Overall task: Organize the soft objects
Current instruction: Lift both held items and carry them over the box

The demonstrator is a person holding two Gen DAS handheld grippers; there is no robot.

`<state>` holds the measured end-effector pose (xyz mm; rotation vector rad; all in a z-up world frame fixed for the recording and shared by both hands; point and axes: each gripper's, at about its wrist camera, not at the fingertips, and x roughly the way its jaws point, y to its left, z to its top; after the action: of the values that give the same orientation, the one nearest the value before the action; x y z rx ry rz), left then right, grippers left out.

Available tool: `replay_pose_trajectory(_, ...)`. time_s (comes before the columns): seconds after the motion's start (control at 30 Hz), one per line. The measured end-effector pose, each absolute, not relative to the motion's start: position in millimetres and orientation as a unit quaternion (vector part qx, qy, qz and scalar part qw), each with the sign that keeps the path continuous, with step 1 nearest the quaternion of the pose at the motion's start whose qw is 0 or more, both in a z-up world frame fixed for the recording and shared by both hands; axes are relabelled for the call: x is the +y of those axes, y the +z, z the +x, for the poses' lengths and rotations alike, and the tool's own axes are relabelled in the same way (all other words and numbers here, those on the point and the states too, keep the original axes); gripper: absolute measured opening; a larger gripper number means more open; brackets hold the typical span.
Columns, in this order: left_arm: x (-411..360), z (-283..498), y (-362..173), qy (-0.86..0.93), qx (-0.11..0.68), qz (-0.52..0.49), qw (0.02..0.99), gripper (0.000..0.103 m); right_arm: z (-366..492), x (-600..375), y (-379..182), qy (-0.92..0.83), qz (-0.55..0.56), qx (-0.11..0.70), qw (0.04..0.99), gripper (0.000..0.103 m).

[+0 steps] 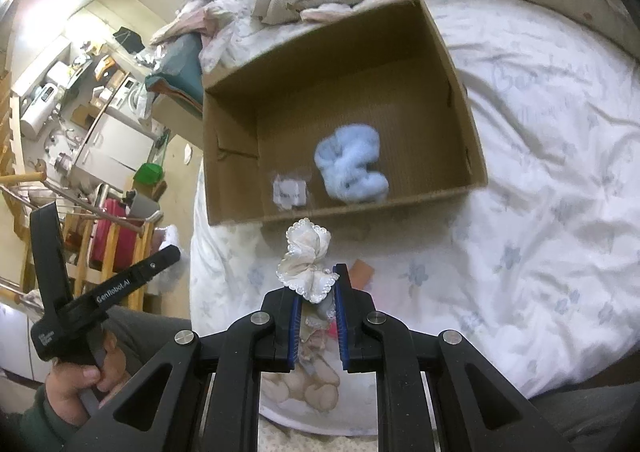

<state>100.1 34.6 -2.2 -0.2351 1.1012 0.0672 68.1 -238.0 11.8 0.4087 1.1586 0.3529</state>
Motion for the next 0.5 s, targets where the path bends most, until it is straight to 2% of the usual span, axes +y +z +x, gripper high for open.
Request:
replay_pose_trajectory(0.3,21.3,141.0,42.3,0.001,0.479,-0.084,0.874,0.021,105.7,-248.3,49.9,0.178,0.185,0.494,0.831,0.017)
replay_pose_trajectory(0.5,16.5,175.7,49.9,-0.004,0.467,-0.075,0.881,0.021,139.1,-254.7,59.0,0.164,0.168,0.471,0.850,0.017)
